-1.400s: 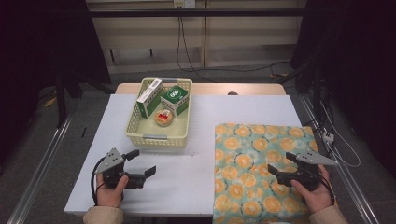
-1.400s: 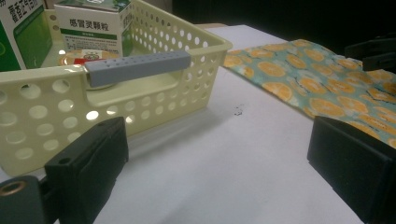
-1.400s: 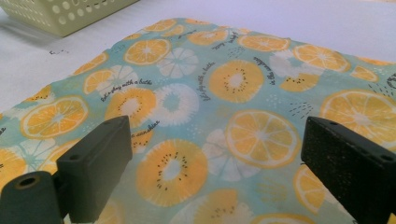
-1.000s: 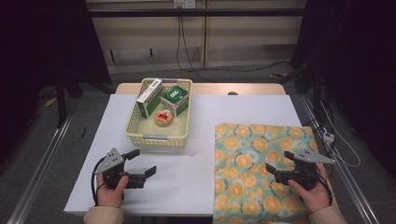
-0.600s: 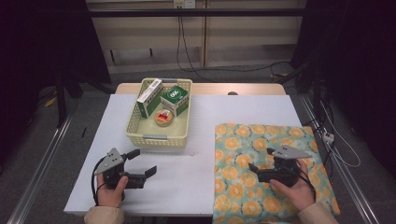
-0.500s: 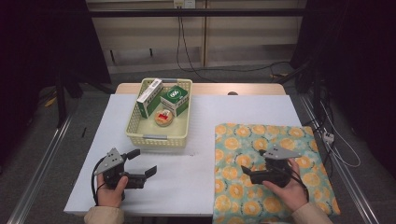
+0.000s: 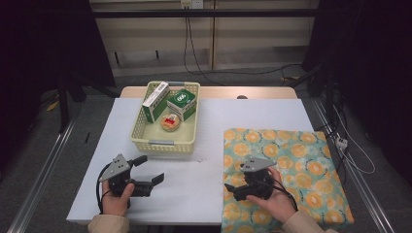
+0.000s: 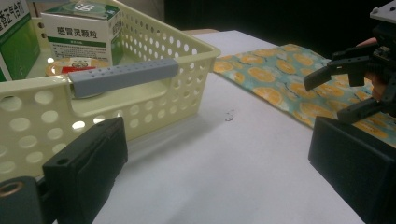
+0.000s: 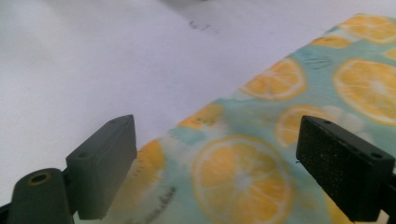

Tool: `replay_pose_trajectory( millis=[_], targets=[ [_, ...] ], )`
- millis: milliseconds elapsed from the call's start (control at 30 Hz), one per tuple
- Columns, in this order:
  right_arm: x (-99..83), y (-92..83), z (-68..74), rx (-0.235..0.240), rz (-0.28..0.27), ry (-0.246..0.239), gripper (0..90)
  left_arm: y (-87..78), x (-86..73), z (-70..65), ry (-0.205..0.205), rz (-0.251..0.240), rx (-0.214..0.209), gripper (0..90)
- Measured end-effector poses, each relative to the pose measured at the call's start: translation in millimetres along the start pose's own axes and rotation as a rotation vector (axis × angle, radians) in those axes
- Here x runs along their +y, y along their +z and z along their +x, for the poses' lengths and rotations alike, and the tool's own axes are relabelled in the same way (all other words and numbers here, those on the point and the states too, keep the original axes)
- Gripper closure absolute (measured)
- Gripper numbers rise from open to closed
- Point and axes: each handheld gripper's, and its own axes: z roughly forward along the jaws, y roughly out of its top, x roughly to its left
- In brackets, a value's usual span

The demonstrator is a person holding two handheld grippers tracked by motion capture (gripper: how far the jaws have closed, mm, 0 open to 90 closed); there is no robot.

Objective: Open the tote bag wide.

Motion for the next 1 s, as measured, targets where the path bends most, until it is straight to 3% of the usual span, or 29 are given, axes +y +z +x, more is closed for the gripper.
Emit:
replay_pose_trajectory(
  millis=[167,300,467,600,733,1000],
  targets=[
    [0.2,8.4,13.0,0.059,0.048,-0.026,12.3,1.1,0.2,-1.3,0.002,0.003,-0.002,4.5],
    [-4.6,13.4,20.0,0.057,0.090,-0.061,12.8,2.3,0.0,-1.5,0.008,0.014,-0.007,4.5],
    [-6.7,11.1,21.3,0.071,0.075,-0.068,21.0,2.2,0.5,-2.7,0.013,0.010,-0.005,4.5],
    [-5.6,8.5,24.1,0.079,0.085,-0.074,31.1,2.6,0.4,-3.5,0.018,0.017,-0.004,4.5],
    [-4.2,7.3,26.3,0.084,0.096,-0.072,35.7,2.5,0.5,-4.2,0.018,0.015,-0.002,4.5],
    [-3.3,5.8,20.8,0.093,0.100,-0.060,48.6,0.5,0.0,-4.0,0.019,0.012,0.004,4.5]
  ],
)
